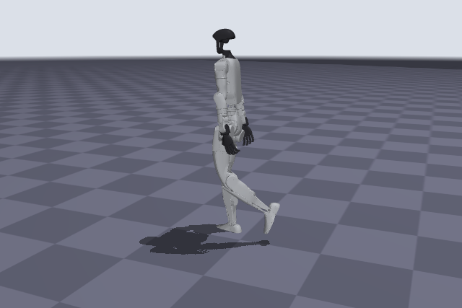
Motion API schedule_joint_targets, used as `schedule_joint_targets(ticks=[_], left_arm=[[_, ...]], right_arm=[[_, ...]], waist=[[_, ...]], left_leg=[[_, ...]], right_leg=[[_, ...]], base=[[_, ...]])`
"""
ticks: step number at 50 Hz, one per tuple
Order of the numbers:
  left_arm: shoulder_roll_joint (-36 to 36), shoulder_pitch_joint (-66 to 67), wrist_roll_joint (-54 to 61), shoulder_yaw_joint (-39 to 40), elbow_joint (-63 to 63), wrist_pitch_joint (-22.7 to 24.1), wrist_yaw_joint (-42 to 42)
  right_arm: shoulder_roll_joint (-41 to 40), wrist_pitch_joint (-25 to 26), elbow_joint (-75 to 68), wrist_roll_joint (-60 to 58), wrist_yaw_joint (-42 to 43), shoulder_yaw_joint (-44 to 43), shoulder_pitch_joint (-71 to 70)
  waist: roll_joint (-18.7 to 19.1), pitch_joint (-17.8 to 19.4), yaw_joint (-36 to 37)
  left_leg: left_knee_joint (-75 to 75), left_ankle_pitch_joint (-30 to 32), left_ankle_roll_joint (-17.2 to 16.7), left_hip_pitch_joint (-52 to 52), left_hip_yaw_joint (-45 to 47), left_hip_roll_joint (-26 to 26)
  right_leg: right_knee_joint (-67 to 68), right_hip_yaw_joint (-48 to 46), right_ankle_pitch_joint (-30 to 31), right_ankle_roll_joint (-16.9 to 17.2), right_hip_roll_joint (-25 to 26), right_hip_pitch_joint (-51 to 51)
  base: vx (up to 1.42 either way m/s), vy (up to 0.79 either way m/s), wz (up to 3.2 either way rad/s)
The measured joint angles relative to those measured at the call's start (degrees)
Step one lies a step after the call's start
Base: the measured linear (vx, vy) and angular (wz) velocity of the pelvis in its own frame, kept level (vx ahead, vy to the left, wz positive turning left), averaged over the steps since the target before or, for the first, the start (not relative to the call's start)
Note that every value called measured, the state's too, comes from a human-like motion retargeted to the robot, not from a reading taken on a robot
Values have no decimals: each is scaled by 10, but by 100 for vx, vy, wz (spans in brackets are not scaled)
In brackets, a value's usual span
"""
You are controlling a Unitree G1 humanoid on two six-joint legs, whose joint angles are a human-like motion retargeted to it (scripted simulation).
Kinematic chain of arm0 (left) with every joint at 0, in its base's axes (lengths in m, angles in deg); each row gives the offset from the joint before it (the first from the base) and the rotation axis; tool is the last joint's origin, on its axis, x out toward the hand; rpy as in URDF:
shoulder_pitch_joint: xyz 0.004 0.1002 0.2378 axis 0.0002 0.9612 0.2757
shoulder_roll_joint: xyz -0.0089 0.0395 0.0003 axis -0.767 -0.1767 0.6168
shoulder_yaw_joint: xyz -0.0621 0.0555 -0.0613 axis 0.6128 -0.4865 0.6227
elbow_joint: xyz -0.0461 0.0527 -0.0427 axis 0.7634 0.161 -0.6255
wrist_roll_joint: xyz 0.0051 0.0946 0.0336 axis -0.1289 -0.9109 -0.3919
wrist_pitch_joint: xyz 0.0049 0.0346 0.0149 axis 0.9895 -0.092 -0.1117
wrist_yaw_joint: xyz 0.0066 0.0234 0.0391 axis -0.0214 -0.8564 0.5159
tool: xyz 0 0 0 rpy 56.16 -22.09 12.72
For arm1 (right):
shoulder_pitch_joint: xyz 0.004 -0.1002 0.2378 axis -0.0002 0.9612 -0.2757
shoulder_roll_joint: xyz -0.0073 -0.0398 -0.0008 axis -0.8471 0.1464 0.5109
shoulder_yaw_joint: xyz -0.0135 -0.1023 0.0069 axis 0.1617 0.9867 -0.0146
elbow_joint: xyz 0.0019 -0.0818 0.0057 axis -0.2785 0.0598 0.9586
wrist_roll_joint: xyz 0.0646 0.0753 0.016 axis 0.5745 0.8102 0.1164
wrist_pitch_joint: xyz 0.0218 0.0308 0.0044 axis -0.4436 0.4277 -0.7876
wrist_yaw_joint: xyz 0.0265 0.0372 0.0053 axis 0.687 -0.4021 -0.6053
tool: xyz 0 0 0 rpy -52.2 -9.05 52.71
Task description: Walk run
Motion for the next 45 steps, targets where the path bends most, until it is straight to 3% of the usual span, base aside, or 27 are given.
schedule_joint_targets(ticks=[3, 8, 13, 17, 18, 20, 23, 25, 28, 32, 35, 38, 41, 43, 45], left_arm=[[1, 36, -13, 11, -7, -5, 6], [2, 73, 20, 53, -32, -20, 15], [0, 75, 53, 62, -36, -60, -9], [-4, 59, 32, 51, -36, -58, -24], [-5, 55, 21, 46, -35, -54, -20], [-6, 46, 2, 40, -26, -47, -12], [-3, 28, 3, 27, -3, -40, -7], [-3, 13, 18, 7, 19, -33, -21], [-10, -20, 49, -7, 46, -17, -31], [-23, -77, 78, -39, 81, 3, -8], [-33, -115, 80, -59, 100, 16, -10], [-46, -151, 80, -74, 126, 28, -22], [-62, -175, 82, -102, 146, 48, -33], [-70, -181, 73, -120, 158, 62, -36], [-72, -178, 64, -129, 163, 68, -29]], right_arm=[[4, 5, 4, 25, 42, 6, -49], [23, -9, 43, 27, 31, 28, -108], [34, -26, 106, 24, 31, 37, -150], [25, -36, 140, 28, 35, 57, -150], [20, -38, 146, 23, 30, 61, -141], [9, -45, 150, 1, 13, 60, -118], [-12, -67, 123, -10, 27, 60, -86], [-16, -100, 88, -5, 51, 56, -71], [-18, -117, 53, 5, 82, 51, -69], [-18, -111, 23, 31, 80, 29, -47], [-24, -68, 37, 49, 49, 8, -22], [-39, -13, 69, 82, -27, -12, 4], [-46, 0, 91, 123, -73, -27, 19], [-45, 1, 101, 136, -82, -27, 27], [-41, 3, 104, 130, -79, -25, 29]], waist=[[19, 11, 28], [61, 16, 86], [73, 28, 132], [76, 18, 133], [78, 11, 134], [82, 3, 148], [91, -8, 143], [113, -12, 142], [126, -5, 137], [118, 1, 85], [111, -1, 48], [97, 3, 9], [83, 9, -15], [81, 5, -20], [82, 2, -20]], left_leg=[[34, -68, -3, -117, -27, 24], [-128, -126, -23, -264, -100, 0], [-346, -135, -3, -338, -150, -17], [-352, -130, 16, -350, -137, -18], [-333, -117, 28, -342, -104, -9], [-296, -100, 33, -337, -126, 7], [-271, -151, 39, -291, -135, 28], [-293, -175, 39, -239, -139, 42], [-315, -196, 26, -186, -122, 55], [-387, -194, 26, -114, -131, 7], [-417, -201, 23, -82, -151, -21], [-439, -218, 14, -39, -178, -49], [-456, -240, 9, 8, -199, -73], [-459, -257, 5, 32, -204, -77], [-452, -272, -4, 48, -206, -75]], right_leg=[[-61, -47, -3, 5, 34, 74], [-130, -43, -19, 15, 108, 162], [-143, -32, -55, 41, 131, 230], [-117, -17, -52, 75, 131, 258], [-105, -17, -35, 87, 131, 267], [-70, -22, 35, 105, 126, 281], [44, -39, 212, 89, 111, 254], [165, -81, 290, 61, 95, 221], [313, -105, 225, 34, 48, 149], [397, -114, 147, 54, 20, 8], [331, -135, 108, 64, 11, -61], [171, -126, 73, 47, 16, -124], [20, -71, 58, 35, 29, -172], [-34, -27, 43, 41, 41, -203], [-48, -41, 41, 43, 40, -213]], base=[[79, -5, -18], [79, -3, -63], [57, -1, -49], [115, 14, -16], [109, 16, -33], [101, 14, -65], [110, 17, -30], [89, 16, -38], [78, 15, -58], [76, 11, 47], [77, 3, 90], [75, -10, 95], [72, -14, 74], [78, -14, 29], [98, -21, 6]])
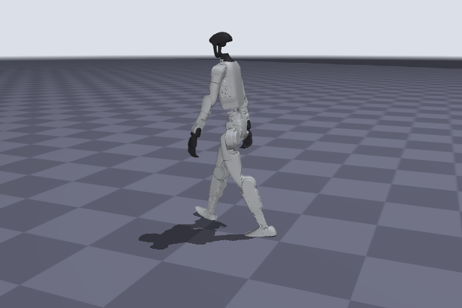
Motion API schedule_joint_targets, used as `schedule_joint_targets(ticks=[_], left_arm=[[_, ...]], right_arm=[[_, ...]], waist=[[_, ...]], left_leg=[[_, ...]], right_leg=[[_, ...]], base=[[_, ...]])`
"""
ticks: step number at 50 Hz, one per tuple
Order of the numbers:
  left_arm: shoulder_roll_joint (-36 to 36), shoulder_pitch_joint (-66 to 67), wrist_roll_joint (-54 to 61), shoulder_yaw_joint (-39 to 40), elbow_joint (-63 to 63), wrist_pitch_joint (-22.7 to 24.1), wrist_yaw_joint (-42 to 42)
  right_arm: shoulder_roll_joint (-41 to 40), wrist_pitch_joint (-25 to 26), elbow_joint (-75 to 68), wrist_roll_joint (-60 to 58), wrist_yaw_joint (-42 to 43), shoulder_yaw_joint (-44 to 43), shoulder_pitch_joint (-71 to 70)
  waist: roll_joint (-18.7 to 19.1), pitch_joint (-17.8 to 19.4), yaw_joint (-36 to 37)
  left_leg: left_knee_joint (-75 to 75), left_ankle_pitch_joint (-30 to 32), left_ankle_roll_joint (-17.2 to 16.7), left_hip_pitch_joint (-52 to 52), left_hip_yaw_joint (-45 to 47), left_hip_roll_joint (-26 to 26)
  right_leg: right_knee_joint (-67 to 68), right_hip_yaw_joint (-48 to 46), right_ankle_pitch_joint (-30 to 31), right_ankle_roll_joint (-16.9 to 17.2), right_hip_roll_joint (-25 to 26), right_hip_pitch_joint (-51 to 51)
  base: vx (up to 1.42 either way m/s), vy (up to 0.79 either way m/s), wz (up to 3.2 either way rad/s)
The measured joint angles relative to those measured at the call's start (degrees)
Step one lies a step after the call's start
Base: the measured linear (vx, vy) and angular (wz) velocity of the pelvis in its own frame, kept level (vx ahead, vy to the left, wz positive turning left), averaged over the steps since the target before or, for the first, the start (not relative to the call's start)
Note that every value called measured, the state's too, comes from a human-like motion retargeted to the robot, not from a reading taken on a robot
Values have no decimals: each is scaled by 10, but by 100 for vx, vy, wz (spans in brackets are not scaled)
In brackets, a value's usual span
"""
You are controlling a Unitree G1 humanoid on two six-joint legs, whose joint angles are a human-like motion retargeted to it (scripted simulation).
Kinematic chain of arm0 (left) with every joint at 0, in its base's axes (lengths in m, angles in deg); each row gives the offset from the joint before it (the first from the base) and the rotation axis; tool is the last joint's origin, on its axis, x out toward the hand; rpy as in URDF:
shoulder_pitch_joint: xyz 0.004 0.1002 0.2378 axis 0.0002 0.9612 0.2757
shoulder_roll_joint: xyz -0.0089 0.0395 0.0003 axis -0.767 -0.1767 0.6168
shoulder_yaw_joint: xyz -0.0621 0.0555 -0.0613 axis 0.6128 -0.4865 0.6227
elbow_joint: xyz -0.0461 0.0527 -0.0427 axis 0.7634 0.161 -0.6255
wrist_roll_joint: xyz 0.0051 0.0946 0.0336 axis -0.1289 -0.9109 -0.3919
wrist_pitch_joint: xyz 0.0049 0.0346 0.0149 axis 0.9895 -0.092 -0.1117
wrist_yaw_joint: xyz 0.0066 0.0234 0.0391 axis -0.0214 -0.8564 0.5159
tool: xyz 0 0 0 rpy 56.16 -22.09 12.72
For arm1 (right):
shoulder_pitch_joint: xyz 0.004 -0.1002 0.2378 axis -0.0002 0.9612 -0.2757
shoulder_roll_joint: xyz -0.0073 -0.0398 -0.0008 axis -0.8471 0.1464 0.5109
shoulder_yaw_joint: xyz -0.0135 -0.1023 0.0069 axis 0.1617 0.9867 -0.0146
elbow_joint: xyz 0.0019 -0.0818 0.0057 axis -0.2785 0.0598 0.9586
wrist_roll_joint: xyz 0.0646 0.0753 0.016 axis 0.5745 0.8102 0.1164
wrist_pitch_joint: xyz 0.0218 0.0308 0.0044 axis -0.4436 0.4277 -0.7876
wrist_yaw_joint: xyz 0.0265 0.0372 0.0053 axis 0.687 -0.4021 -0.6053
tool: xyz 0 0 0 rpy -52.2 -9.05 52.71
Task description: Walk run
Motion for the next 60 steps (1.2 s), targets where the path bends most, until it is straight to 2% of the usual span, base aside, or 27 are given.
schedule_joint_targets(ticks=[3, 5, 6, 7, 10, 12, 15, 17, 20, 25, 28, 30, 32, 33, 35, 37, 39, 40, 41, 42, 43, 45, 48, 50, 55, 58, 60], left_arm=[[11, 33, -18, 14, -11, 6, 20], [18, 69, -31, 30, -27, -3, 15], [24, 91, -43, 46, -39, -13, 15], [33, 113, -52, 63, -52, -23, 18], [65, 169, -55, 113, -106, -54, 44], [67, 177, -39, 122, -146, -69, 40], [70, 194, -31, 135, -191, -103, 10], [79, 207, -48, 152, -199, -120, -10], [86, 224, -56, 152, -199, -121, -18], [98, 229, -67, 141, -180, -110, 1], [103, 218, -72, 134, -173, -107, -4], [101, 209, -69, 123, -175, -111, -11], [96, 199, -71, 110, -176, -116, -9], [94, 196, -75, 106, -175, -118, -6], [93, 191, -82, 98, -170, -119, 0], [94, 189, -85, 99, -160, -114, 10], [91, 186, -78, 93, -148, -108, 16], [89, 184, -73, 87, -143, -105, 15], [83, 175, -62, 80, -138, -102, 12], [77, 164, -52, 75, -134, -99, 11], [72, 153, -44, 75, -132, -97, 14], [61, 129, -31, 73, -132, -90, 26], [41, 93, -8, 61, -140, -66, 49], [30, 66, 10, 46, -140, -52, 58], [16, 24, 14, 41, -95, -34, 35], [18, 20, 21, 40, -58, -17, 28], [24, 27, 27, 41, -46, -2, 30]], right_arm=[[10, 11, -8, -35, 30, 7, -15], [15, 8, -15, -47, 39, 20, -18], [15, 5, -22, -51, 42, 21, -22], [14, 3, -28, -55, 45, 21, -27], [10, -6, -32, -49, 60, 27, -45], [11, -15, -30, -39, 68, 39, -62], [18, -22, -28, -49, 104, 60, -102], [16, -28, -21, -66, 133, 75, -133], [16, -39, 2, -77, 130, 99, -152], [26, -67, 65, -93, 101, 118, -173], [38, -80, 89, -104, 92, 126, -178], [44, -80, 92, -115, 88, 132, -174], [44, -71, 78, -131, 93, 131, -159], [45, -67, 70, -137, 96, 128, -148], [48, -57, 53, -146, 106, 119, -128], [45, -46, 22, -158, 154, 107, -99], [37, -50, -16, -156, 214, 93, -72], [36, -54, -30, -151, 228, 90, -63], [41, -51, -48, -145, 222, 87, -56], [46, -47, -64, -142, 212, 84, -51], [49, -40, -73, -145, 196, 80, -50], [50, -29, -85, -150, 174, 68, -45], [45, -27, -91, -135, 163, 54, -33], [41, -29, -90, -123, 160, 42, -17], [28, -26, -96, -124, 156, 34, 8], [24, -23, -106, -134, 151, 24, 12], [25, -20, -108, -135, 146, 21, 14]], waist=[[-2, -15, 4], [-5, -21, -5], [-2, -23, -10], [-4, -24, -13], [-47, -15, 14], [-39, -1, -6], [-61, 12, 24], [-49, 16, 39], [-40, 18, 67], [-18, 33, 127], [-18, 35, 150], [-21, 31, 156], [-19, 19, 154], [-15, 12, 155], [-9, 3, 167], [-11, -6, 173], [7, -17, 163], [18, -20, 158], [36, -20, 155], [49, -18, 153], [54, -16, 151], [57, -9, 130], [47, -2, 94], [41, -5, 68], [18, 6, 10], [10, 4, -2], [8, 0, 3]], left_leg=[[23, 21, -31, 27, 15, -1], [47, 83, -56, 50, 8, -4], [71, 136, -63, 58, 26, 9], [101, 191, -62, 64, 50, 20], [258, 330, 2, 48, 147, 23], [408, 299, 27, -5, 139, 78], [524, 215, 49, -84, 189, 121], [533, 181, 19, -176, 160, 124], [464, 151, -2, -252, 150, 111], [214, 130, 16, -343, 141, 85], [108, 130, 9, -393, 64, 60], [79, 121, 14, -408, 73, 55], [102, 137, 41, -402, 98, 59], [115, 151, 45, -392, 125, 66], [129, 176, 37, -381, 94, 75], [156, 155, 48, -359, 96, 82], [169, 113, 48, -324, 63, 94], [166, 101, 47, -304, 66, 104], [155, 91, 44, -275, 73, 121], [145, 82, 41, -248, 80, 132], [134, 73, 37, -226, 90, 134], [105, 63, 31, -185, 94, 120], [53, 66, 31, -140, 87, 82], [27, 59, 28, -115, 72, 58], [-4, 27, 15, -42, 25, 7], [-12, 7, 0, -2, 8, -6], [-6, 1, -16, 19, 5, -9]], right_leg=[[54, -61, 20, -45, -11, 10], [67, -19, 57, -59, 4, 25], [85, 7, 47, -62, 6, 33], [98, 32, 35, -62, 5, 46], [79, 72, -9, -52, -19, 126], [28, -31, -16, -63, -16, 206], [28, 16, -44, -43, -19, 242], [-14, -15, -45, -38, 8, 284], [-53, -16, -48, -35, 41, 323], [-94, -11, -81, -16, 89, 402], [-97, -3, -102, -3, 93, 434], [-90, 7, -108, 15, 90, 451], [-77, 11, -89, 46, 88, 474], [-69, 8, -70, 61, 89, 484], [-54, 8, -19, 83, 89, 499], [-5, 30, 95, 94, 77, 498], [80, 25, 218, 77, 77, 478], [121, 14, 251, 70, 78, 468], [196, -16, 257, 41, 68, 446], [266, -37, 247, 17, 55, 420], [328, -41, 205, 5, 34, 385], [410, -45, 151, 0, 6, 312], [433, -53, 98, 4, -11, 220], [380, -67, 66, 2, -12, 157], [104, -58, 23, -16, 12, 66], [-19, 9, 18, -3, 42, 17], [-35, -10, 10, 1, 45, 5]], base=[[93, -15, -27], [118, -22, 8], [116, -21, 29], [107, -18, 23], [122, -26, -38], [82, -23, 26], [75, -19, -28], [82, -13, -29], [81, -11, -53], [78, -5, -53], [77, 1, -36], [105, 9, -22], [106, 10, -10], [97, 11, -13], [107, 17, -35], [128, 20, -41], [132, 18, -5], [100, 16, -16], [86, 17, -41], [87, 18, -75], [81, 15, -59], [61, 9, -4], [89, 7, 50], [83, 4, 84], [80, -5, 94], [82, -11, 54], [78, -9, 13]])
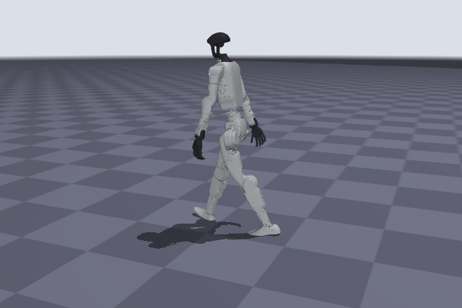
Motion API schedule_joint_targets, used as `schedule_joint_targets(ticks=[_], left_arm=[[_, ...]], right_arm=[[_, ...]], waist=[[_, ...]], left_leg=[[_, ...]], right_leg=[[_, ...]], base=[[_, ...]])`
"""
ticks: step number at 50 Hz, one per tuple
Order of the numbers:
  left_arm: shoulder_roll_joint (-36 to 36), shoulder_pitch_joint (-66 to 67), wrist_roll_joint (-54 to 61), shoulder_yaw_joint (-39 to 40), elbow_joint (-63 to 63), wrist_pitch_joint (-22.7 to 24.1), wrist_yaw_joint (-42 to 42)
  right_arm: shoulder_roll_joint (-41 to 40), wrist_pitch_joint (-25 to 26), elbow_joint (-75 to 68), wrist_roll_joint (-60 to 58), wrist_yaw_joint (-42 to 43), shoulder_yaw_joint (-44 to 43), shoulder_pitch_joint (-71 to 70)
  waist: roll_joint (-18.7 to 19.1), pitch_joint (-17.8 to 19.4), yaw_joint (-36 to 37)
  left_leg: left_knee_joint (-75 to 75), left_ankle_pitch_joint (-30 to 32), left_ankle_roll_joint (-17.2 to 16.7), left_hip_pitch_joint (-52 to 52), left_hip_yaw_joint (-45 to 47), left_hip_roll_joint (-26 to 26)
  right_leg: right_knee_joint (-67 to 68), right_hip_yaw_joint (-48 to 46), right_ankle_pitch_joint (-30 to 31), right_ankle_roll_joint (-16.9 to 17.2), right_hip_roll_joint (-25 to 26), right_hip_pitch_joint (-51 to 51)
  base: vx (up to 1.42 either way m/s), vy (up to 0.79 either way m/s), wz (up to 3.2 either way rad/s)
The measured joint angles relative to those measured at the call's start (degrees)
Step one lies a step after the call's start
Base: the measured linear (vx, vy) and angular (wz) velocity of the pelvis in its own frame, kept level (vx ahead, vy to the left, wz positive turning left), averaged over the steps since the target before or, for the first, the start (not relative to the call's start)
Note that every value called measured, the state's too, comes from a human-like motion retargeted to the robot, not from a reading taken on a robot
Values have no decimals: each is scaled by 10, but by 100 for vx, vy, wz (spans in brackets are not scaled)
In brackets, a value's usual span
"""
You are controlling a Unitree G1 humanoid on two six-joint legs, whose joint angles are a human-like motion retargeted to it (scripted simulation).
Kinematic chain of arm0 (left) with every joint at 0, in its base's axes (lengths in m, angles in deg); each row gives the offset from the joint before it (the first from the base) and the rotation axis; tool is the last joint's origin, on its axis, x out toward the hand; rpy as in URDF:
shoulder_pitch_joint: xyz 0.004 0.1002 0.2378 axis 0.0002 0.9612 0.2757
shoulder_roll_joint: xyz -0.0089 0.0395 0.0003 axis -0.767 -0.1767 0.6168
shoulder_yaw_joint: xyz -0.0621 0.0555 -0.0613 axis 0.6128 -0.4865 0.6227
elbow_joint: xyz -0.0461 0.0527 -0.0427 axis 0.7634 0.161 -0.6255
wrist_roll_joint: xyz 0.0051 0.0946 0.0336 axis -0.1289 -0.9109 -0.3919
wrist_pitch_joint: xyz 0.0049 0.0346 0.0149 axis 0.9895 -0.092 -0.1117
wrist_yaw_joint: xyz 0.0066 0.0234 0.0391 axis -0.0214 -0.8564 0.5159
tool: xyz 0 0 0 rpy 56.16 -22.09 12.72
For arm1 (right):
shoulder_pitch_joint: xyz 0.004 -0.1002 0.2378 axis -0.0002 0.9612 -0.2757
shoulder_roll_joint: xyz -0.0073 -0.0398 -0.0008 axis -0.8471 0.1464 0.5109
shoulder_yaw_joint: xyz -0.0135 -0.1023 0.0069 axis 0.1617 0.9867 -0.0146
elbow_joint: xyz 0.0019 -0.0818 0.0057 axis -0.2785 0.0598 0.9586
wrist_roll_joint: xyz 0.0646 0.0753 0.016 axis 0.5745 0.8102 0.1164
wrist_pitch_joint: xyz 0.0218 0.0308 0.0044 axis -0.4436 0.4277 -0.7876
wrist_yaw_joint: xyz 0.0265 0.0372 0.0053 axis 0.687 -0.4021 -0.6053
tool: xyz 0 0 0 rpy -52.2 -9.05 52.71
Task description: Walk run
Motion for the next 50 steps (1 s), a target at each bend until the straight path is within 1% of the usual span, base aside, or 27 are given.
schedule_joint_targets(ticks=[2, 3, 5, 6, 8, 10, 12, 13, 15, 16, 17, 19, 23, 25, 27, 29, 31, 32, 33, 35, 37, 38, 40, 42, 45, 47, 50], left_arm=[[11, 15, 1, 6, 1, 5, 7], [16, 29, -1, 12, -2, 3, 8], [22, 61, -18, 28, -16, -6, 3], [27, 74, -32, 39, -25, -11, 6], [42, 105, -54, 49, -46, -22, 20], [53, 136, -65, 53, -77, -36, 30], [47, 146, -72, 39, -95, -48, 13], [45, 151, -82, 37, -99, -53, 0], [44, 165, -120, 53, -99, -58, -23], [45, 172, -122, 59, -99, -57, -22], [46, 178, -120, 63, -100, -57, -20], [47, 192, -100, 73, -105, -59, -5], [55, 203, -42, 91, -128, -72, 25], [62, 199, -17, 92, -142, -85, 31], [69, 195, -19, 90, -150, -96, 23], [73, 194, -46, 85, -151, -99, 1], [73, 194, -75, 78, -145, -102, -17], [71, 193, -90, 72, -140, -105, -21], [70, 192, -106, 65, -134, -108, -20], [66, 189, -122, 59, -126, -112, -9], [63, 183, -119, 51, -119, -114, 1], [60, 179, -113, 44, -113, -116, 3], [54, 169, -96, 35, -102, -121, 4], [35, 142, -79, 30, -84, -144, 21], [6, 110, -83, 8, -66, -154, 49], [-26, 80, -94, -20, -49, -147, 63], [-51, 51, -98, -33, -30, -139, 61]], right_arm=[[4, 5, -2, 0, -1, -3, -4], [6, 7, -2, -2, 2, -4, -7], [10, 4, -4, 1, 6, 0, -10], [10, 3, -6, 3, 6, -1, -13], [10, 3, -5, 9, 6, -9, -19], [14, -1, 0, 26, 1, 3, -27], [20, -4, 4, 37, -6, 14, -44], [24, -4, 5, 38, -6, 17, -57], [30, -1, 11, 31, 7, 24, -94], [32, -3, 17, 29, 13, 28, -109], [34, -5, 23, 27, 18, 34, -122], [40, -14, 42, 26, 16, 52, -141], [53, -35, 95, 13, -2, 75, -179], [58, -45, 123, 7, -7, 82, -196], [60, -53, 149, 6, -7, 92, -207], [55, -61, 172, 3, -5, 101, -208], [46, -70, 181, -1, -2, 106, -198], [41, -76, 178, -3, 0, 106, -188], [36, -86, 167, -8, 1, 103, -173], [28, -107, 129, -16, 18, 100, -151], [21, -120, 81, -23, 52, 96, -128], [20, -121, 52, -28, 68, 92, -115], [24, -115, 12, -36, 76, 90, -99], [26, -96, -13, -49, 70, 80, -87], [21, -81, -22, -39, 58, 59, -70], [17, -71, -23, -13, 33, 40, -51], [11, -72, -19, 3, 9, 22, -25]], waist=[[1, -7, 2], [2, -15, -2], [4, -19, -21], [4, -20, -27], [-7, -19, -36], [-49, -12, -7], [-66, -4, 4], [-74, 2, 11], [-67, 16, 27], [-57, 17, 35], [-48, 18, 45], [-41, 19, 70], [-21, 27, 122], [-11, 37, 147], [-11, 37, 159], [-11, 29, 158], [-11, 21, 153], [-10, 16, 154], [-8, 10, 161], [-12, 3, 173], [-5, -6, 170], [8, -12, 164], [30, -16, 163], [51, -9, 151], [40, 1, 121], [28, 4, 92], [15, 1, 58]], left_leg=[[11, 15, -20, 13, -3, -2], [22, 39, -33, 20, -8, -3], [52, 111, -62, 41, -10, -5], [69, 162, -63, 48, 18, 5], [136, 277, -48, 51, 94, 34], [268, 365, -16, 28, 165, 26], [382, 314, 0, -19, 186, 57], [431, 274, 12, -43, 209, 79], [503, 222, 6, -131, 207, 123], [502, 206, -6, -171, 190, 126], [494, 193, -16, -207, 178, 127], [433, 174, -18, -256, 180, 122], [254, 133, 10, -337, 195, 113], [164, 128, 4, -375, 149, 95], [102, 109, 3, -413, 85, 76], [79, 113, 16, -432, 68, 66], [106, 123, 34, -431, 78, 67], [123, 134, 39, -427, 83, 72], [133, 160, 31, -416, 78, 83], [172, 166, 31, -408, 84, 101], [189, 139, 39, -379, 72, 118], [185, 119, 48, -352, 63, 125], [173, 100, 52, -311, 62, 143], [156, 79, 40, -261, 72, 161], [106, 74, 36, -207, 77, 126], [62, 75, 39, -169, 68, 90], [27, 68, 34, -131, 48, 58]], right_leg=[[31, -25, 8, -30, -5, -1], [53, -53, 25, -55, -12, 3], [80, -14, 58, -62, -12, 19], [105, 10, 48, -64, -17, 21], [133, 62, 13, -54, -39, 49], [116, 72, -24, -52, -68, 117], [107, 12, -43, -44, -104, 165], [98, 10, -51, -40, -107, 187], [58, 19, -57, -34, -75, 240], [32, -5, -55, -35, -59, 264], [11, -24, -54, -35, -45, 285], [-15, -26, -58, -32, -22, 315], [-52, -22, -77, -16, 20, 378], [-63, -12, -89, -6, 37, 409], [-63, -9, -104, 10, 38, 432], [-53, 7, -111, 27, 42, 448], [-42, 9, -100, 46, 43, 463], [-33, 9, -82, 58, 44, 472], [-20, 10, -46, 73, 45, 484], [13, 0, 42, 80, 35, 494], [79, -9, 156, 60, 29, 481], [134, -31, 212, 45, 26, 469], [231, -79, 269, 2, 8, 449], [349, -97, 194, -16, -17, 390], [439, -74, 127, 9, -43, 284], [436, -84, 82, 10, -55, 207], [356, -86, 45, 11, -56, 136]], base=[[120, -16, 8], [119, -12, 28], [116, -15, 56], [107, -17, 77], [101, -13, 73], [103, -17, -17], [119, -27, 18], [91, -21, 40], [82, -16, 29], [70, -13, 1], [58, -11, -28], [67, -13, -59], [82, -12, -70], [67, -4, -79], [87, -1, -44], [115, 5, -18], [106, 9, -13], [99, 6, -29], [91, 2, -50], [97, 4, -58], [139, 20, -11], [121, 18, -4], [107, 18, -43], [88, 13, -58], [77, 6, 23], [82, 3, 77], [76, -3, 79]])
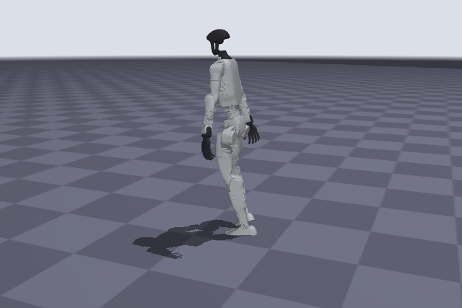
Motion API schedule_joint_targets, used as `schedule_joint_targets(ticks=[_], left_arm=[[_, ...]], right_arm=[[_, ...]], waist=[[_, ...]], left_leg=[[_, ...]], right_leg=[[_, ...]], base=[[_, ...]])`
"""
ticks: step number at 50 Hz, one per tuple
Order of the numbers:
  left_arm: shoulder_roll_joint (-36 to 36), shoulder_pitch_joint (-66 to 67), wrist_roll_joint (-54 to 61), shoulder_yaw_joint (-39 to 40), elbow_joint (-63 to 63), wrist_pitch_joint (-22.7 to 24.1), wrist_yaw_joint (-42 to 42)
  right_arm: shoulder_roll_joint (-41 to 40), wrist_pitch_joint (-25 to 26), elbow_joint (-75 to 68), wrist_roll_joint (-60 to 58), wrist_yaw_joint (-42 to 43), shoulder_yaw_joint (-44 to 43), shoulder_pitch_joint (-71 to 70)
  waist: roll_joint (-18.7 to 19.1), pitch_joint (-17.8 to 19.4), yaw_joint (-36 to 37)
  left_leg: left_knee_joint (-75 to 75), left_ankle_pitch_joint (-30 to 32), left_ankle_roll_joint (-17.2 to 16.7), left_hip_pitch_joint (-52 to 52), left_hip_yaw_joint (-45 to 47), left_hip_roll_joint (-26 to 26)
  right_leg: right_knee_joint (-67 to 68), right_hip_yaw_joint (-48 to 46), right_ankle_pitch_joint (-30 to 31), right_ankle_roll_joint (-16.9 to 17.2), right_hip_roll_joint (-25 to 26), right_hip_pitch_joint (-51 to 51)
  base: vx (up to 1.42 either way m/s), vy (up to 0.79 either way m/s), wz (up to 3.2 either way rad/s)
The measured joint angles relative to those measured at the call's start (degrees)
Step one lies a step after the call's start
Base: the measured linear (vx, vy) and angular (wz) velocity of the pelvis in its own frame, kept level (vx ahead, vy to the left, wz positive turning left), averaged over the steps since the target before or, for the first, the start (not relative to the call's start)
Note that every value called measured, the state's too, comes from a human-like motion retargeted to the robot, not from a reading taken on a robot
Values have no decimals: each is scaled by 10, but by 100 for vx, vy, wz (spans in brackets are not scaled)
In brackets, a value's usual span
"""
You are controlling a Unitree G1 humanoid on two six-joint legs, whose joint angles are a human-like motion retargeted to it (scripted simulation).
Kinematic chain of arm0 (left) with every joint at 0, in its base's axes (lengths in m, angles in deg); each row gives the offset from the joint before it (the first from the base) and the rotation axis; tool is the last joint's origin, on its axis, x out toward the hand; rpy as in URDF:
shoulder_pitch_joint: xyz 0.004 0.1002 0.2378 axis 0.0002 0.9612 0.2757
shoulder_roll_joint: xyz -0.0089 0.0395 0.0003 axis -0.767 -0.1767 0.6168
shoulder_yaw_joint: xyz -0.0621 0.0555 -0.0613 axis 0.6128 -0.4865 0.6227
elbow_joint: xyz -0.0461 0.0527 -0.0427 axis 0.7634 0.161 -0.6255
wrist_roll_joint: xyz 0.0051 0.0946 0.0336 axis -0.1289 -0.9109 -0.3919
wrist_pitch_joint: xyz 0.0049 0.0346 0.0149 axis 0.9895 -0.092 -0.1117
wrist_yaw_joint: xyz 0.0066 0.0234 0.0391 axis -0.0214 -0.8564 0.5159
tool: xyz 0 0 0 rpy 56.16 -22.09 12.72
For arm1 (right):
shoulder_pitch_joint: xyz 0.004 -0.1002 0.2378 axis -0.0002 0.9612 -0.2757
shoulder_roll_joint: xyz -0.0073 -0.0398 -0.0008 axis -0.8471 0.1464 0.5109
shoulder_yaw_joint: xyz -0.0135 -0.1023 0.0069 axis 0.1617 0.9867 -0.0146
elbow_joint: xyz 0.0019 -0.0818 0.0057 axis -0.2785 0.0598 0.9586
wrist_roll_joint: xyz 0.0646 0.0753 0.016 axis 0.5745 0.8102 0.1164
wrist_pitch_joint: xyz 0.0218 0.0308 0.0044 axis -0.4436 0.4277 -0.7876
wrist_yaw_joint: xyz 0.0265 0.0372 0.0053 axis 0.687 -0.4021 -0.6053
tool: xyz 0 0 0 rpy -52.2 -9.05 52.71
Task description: Walk run
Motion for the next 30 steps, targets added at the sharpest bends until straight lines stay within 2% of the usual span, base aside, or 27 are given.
schedule_joint_targets(ticks=[3, 6, 8, 10, 12, 13, 15, 17, 18, 20, 22, 23, 25, 27, 30], left_arm=[[-15, -30, 21, 21, 30, 21, -11], [-13, -45, 62, 40, 51, 45, -16], [-6, -49, 91, 52, 54, 64, -14], [3, -46, 108, 60, 45, 72, -10], [14, -23, 100, 68, 26, 61, -24], [19, -8, 84, 76, 16, 53, -36], [34, 20, 47, 85, -1, 41, -49], [62, 57, 16, 80, -29, 26, -43], [71, 71, 5, 75, -40, 19, -44], [81, 86, -17, 64, -57, 7, -56], [93, 102, -44, 64, -67, 1, -73], [97, 110, -53, 68, -68, 0, -78], [106, 130, -57, 76, -70, 0, -81], [115, 149, -46, 87, -76, -1, -75], [125, 168, -29, 108, -90, -1, -68]], right_arm=[[-3, 5, 0, 1, 3, -17, 20], [-3, 14, -6, 2, 30, -48, 21], [1, 19, -10, 23, 33, -61, 16], [8, 29, -10, 46, 25, -67, 8], [14, 36, -6, 60, 19, -70, 1], [17, 38, -4, 64, 14, -65, -3], [18, 43, 0, 67, 7, -64, -10], [16, 38, 15, 65, 8, -58, -14], [16, 31, 25, 66, 6, -48, -15], [18, 22, 41, 66, -1, -27, -23], [21, 22, 56, 54, -2, -6, -45], [21, 23, 59, 47, 1, 1, -57], [21, 28, 62, 31, 8, 17, -88], [24, 29, 68, 18, 4, 34, -113], [30, 30, 84, -2, -16, 55, -150]], waist=[[-20, 7, -34], [-29, 7, -57], [-33, 0, -60], [-31, -5, -57], [-27, -19, -59], [-27, -20, -67], [-21, -21, -83], [-45, -24, -71], [-61, -21, -56], [-83, -10, -42], [-105, 9, -22], [-104, 14, -14], [-84, 19, 1], [-72, 16, 22], [-57, 14, 48]], left_leg=[[-28, -25, -9, 58, -21, -36], [-35, -48, -17, 97, -45, -52], [-27, -61, -28, 113, -51, -55], [-16, -60, -38, 125, -49, -56], [7, -17, -58, 141, -49, -57], [22, 21, -68, 150, -54, -59], [64, 114, -75, 159, -36, -46], [158, 234, -37, 149, 66, -29], [214, 262, -21, 140, 104, -30], [321, 243, 3, 110, 138, -12], [420, 173, 28, 64, 183, 22], [446, 156, 25, 38, 183, 35], [481, 114, -7, -38, 145, 53], [455, 76, -19, -97, 128, 47], [362, 36, -8, -156, 147, 55]], right_leg=[[-187, 12, -25, -23, 9, -61], [-316, 79, -12, -22, 35, -110], [-347, 86, -22, -17, 40, -135], [-318, 57, -27, -54, 33, -141], [-280, 2, -12, -81, 20, -126], [-258, 33, -1, -86, 19, -124], [-220, 99, -16, -86, 19, -119], [-225, 120, -55, -73, -10, -65], [-236, 106, -65, -72, -25, -36], [-244, 72, -81, -62, -59, 9], [-260, 86, -99, -51, -67, 54], [-274, 81, -101, -48, -60, 77], [-326, 31, -94, -45, -24, 132], [-361, 32, -90, -38, 9, 165], [-392, 17, -96, -20, 39, 209]], base=[[74, -11, 79], [93, -21, 77], [78, -18, 34], [105, -23, 0], [105, -16, 4], [103, -17, 44], [109, -21, 73], [101, -13, 18], [97, -18, -22], [112, -29, 4], [86, -22, 26], [73, -18, 12], [81, -19, -12], [69, -16, -53], [64, -11, -53]])
